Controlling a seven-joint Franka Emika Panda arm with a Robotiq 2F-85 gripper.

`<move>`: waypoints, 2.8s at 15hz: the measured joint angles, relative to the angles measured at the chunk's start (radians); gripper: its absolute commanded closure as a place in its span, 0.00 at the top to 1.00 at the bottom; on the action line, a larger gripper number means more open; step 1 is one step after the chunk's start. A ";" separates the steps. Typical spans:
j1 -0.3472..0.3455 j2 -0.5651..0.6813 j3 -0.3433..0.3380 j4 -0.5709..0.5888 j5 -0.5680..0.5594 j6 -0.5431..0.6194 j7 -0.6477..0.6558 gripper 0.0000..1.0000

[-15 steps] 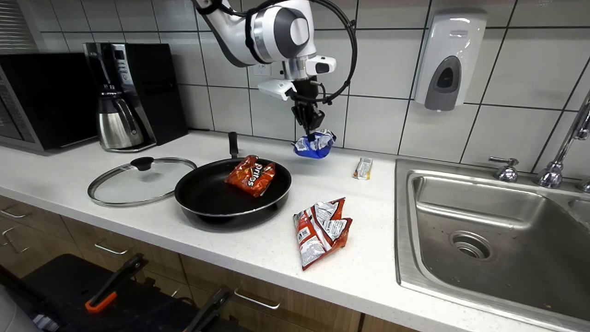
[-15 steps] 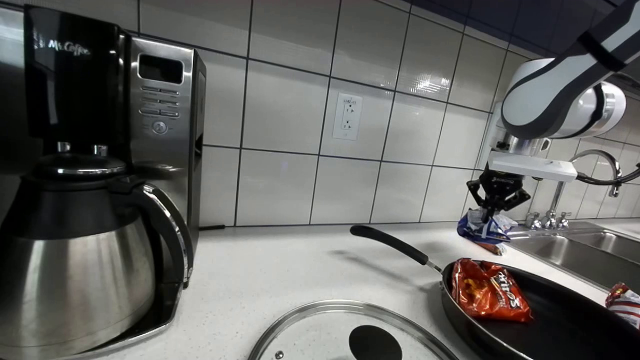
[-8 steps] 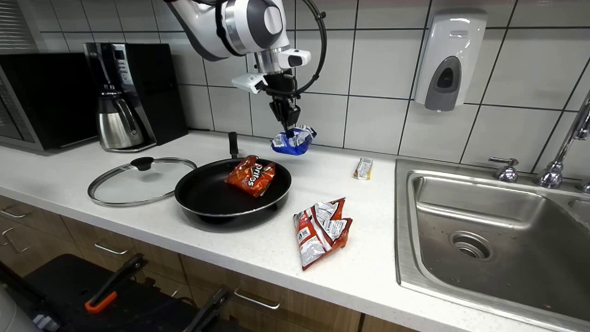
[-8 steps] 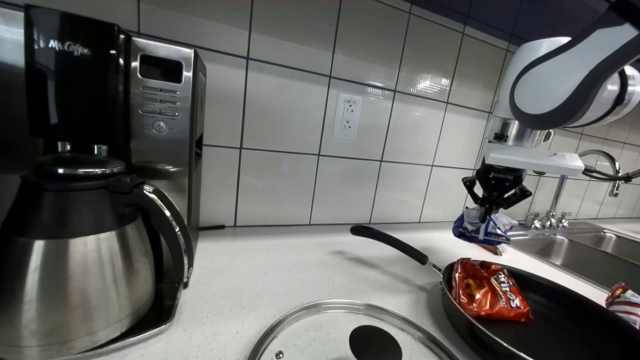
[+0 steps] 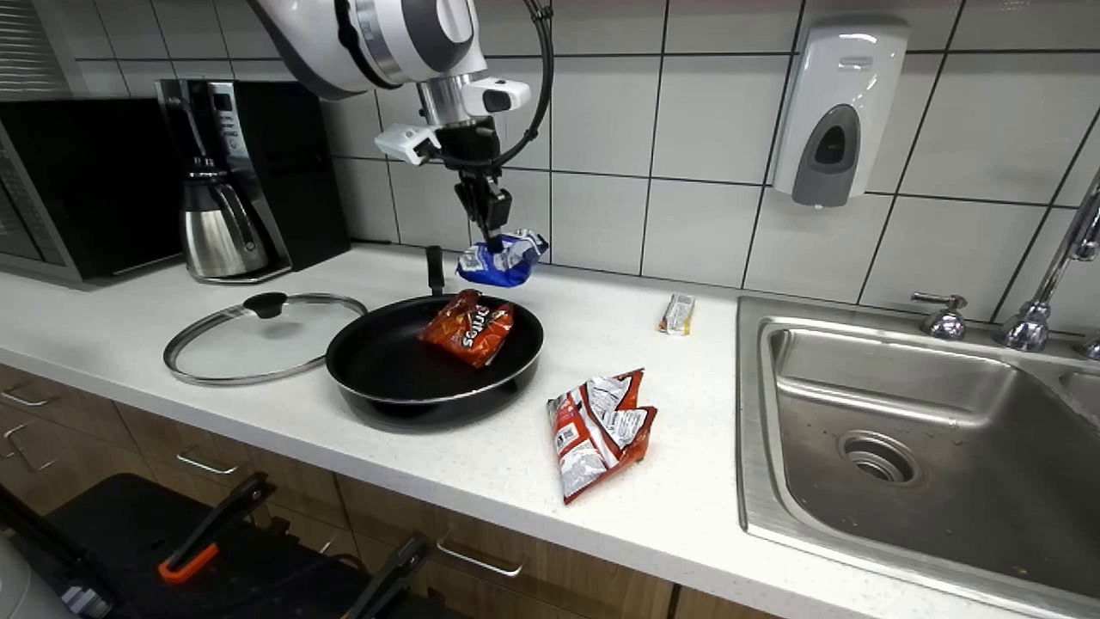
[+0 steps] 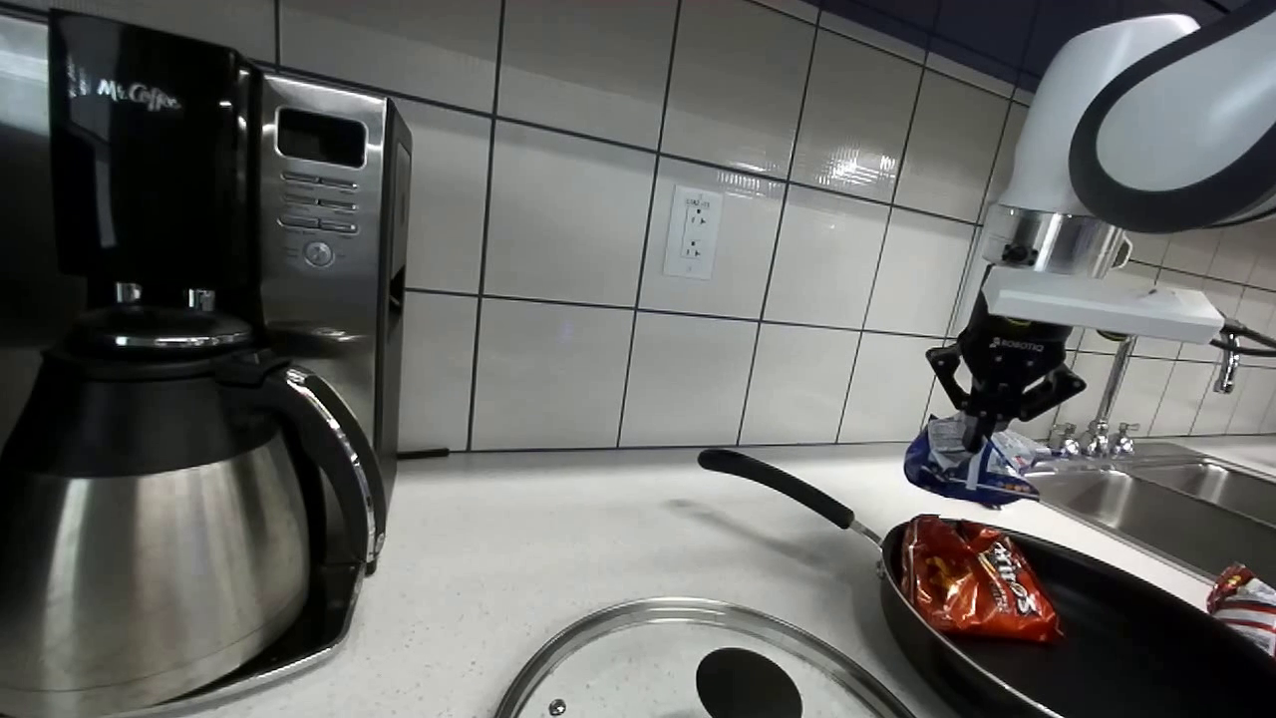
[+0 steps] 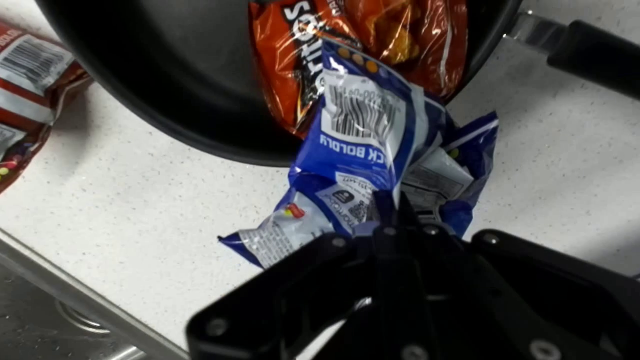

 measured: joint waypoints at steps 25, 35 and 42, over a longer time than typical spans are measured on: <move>-0.022 -0.148 0.154 -0.276 0.046 -0.053 0.072 0.00; -0.029 -0.056 0.155 -0.267 0.091 -0.091 0.053 0.00; -0.028 0.004 0.155 -0.221 0.091 -0.132 0.052 0.00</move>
